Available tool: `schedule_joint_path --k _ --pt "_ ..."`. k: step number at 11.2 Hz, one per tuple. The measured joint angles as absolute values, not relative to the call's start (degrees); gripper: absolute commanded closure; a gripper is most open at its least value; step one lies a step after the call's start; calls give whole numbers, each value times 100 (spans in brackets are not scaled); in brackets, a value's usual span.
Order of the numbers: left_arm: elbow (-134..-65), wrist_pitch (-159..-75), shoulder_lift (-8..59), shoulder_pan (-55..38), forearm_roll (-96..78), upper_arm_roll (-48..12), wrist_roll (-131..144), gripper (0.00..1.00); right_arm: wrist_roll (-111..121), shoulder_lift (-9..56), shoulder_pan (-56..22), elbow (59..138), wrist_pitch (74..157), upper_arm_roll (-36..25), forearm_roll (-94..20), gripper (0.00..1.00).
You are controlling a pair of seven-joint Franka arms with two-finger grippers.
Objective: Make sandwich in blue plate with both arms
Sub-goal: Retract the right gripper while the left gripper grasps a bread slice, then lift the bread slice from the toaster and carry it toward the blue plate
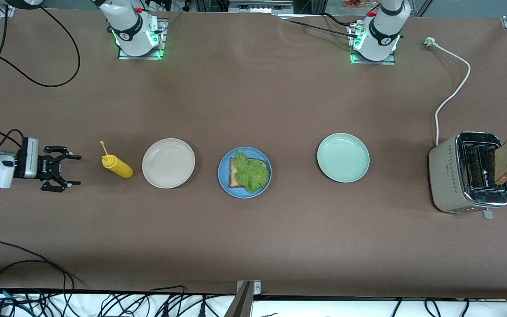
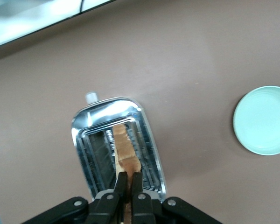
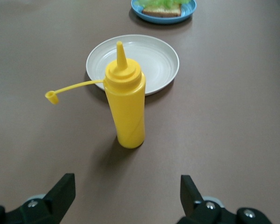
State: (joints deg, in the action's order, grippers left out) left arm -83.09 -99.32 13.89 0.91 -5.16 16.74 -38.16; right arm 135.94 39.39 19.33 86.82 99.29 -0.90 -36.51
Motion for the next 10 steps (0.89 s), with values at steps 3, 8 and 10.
schedule_joint_path --k 3,8,10 --pt "-8308 -9339 1232 70 -517 1234 -3416 100 12689 3582 1912 8607 9918 -81 -2978 0" --pt "-8344 -8997 1245 32 -521 121 -2118 100 10881 2900 1653 8560 9923 70 -1879 0" --pt "-8398 -8982 1299 -61 -526 -430 -1557 100 10299 2624 1575 8549 9912 237 -1582 0"
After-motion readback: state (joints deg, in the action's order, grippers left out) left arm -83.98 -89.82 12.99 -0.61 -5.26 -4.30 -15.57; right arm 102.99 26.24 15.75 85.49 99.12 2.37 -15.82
